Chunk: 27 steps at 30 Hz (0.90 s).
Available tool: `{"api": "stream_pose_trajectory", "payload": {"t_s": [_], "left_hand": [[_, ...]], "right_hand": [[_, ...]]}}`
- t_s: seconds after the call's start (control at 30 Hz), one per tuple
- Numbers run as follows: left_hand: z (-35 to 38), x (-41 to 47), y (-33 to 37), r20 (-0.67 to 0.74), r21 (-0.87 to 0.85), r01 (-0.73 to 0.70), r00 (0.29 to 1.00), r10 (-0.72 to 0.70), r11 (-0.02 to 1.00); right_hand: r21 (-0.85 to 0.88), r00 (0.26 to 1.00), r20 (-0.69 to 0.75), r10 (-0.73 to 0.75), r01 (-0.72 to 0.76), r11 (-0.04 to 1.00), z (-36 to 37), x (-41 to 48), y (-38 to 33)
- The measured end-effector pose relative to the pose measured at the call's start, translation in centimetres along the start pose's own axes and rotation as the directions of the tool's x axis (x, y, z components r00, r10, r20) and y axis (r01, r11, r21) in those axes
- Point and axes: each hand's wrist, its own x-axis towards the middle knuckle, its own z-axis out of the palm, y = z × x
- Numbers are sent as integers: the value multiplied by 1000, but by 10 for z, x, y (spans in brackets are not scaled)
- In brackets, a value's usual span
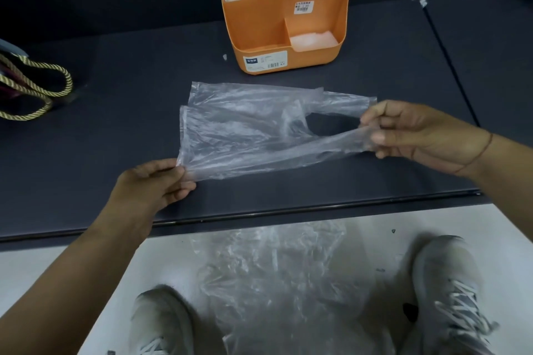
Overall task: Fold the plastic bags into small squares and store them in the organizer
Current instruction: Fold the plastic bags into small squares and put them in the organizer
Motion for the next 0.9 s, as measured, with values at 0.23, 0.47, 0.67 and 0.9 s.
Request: {"api": "stream_pose_trajectory", "payload": {"t_s": [0.23, 0.47, 0.67, 0.9], "left_hand": [[24, -19, 11, 14, 496, -607, 721, 693, 621], [112, -61, 49, 642, 210, -663, 647, 410, 719], [115, -58, 52, 657, 59, -535, 657, 370, 843], [106, -54, 37, 505, 186, -723, 651, 567, 665]], "right_hand": [[27, 993, 114, -12, 9, 1000, 6, -11, 3], [33, 981, 141, -131, 128, 991, 42, -11, -24], [40, 993, 5, -122, 122, 992, 57, -11, -28], [-521, 794, -452, -406, 134, 843, 71, -10, -16]]}}
